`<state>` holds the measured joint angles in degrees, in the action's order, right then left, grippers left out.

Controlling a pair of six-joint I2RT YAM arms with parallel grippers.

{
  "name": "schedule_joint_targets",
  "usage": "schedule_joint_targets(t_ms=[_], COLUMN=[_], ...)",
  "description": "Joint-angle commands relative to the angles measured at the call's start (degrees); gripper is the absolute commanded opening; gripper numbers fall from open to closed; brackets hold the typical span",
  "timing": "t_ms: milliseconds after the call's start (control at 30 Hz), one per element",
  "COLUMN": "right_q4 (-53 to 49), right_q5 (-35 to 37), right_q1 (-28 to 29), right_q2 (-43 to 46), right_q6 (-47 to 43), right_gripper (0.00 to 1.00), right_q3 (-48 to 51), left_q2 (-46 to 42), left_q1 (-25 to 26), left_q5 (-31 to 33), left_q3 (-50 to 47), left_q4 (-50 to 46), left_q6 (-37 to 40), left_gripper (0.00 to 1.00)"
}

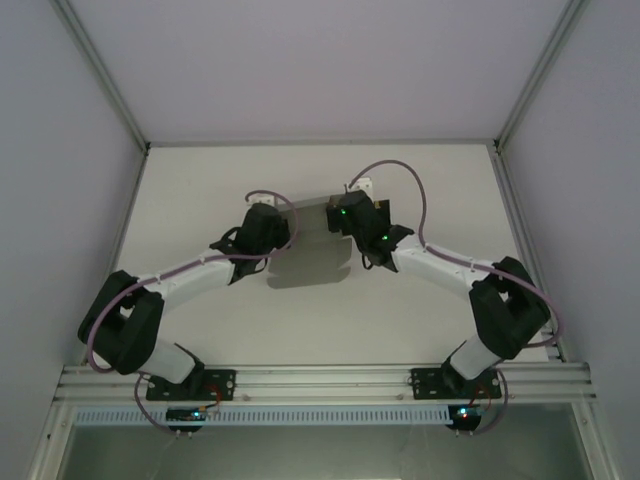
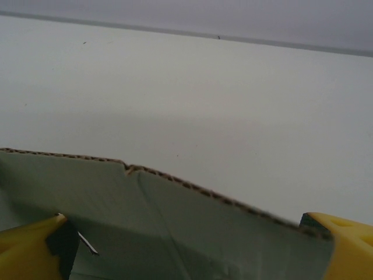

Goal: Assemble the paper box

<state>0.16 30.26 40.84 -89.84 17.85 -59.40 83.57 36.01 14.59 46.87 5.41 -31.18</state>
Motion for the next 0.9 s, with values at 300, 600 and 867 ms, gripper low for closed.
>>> schedule_joint_targets(t_ms=[300,600,867], right_q4=[-16.4,-19.8,-12.3], right_q5=[1.9,-5.2,-8.5], right_q1=[0.3,-1.7,-3.6], right_q2=[19.3,26.1,19.2], right_q6=[4.4,5.9,3.0], right_gripper=[0.99,0.99,0.99], right_q3=[9.8,16.6,13.5], left_q2=[-6.2,-6.3,-7.0], left_q1=[0.4,0.0,0.1], left_q5=[4.6,4.0,1.7], left_q3=[1.3,2.9,2.8], left_q4=[-4.3,-5.6,-6.4], left_q6=[-0.6,2.8,3.8], left_gripper=[0.0,0.0,0.0])
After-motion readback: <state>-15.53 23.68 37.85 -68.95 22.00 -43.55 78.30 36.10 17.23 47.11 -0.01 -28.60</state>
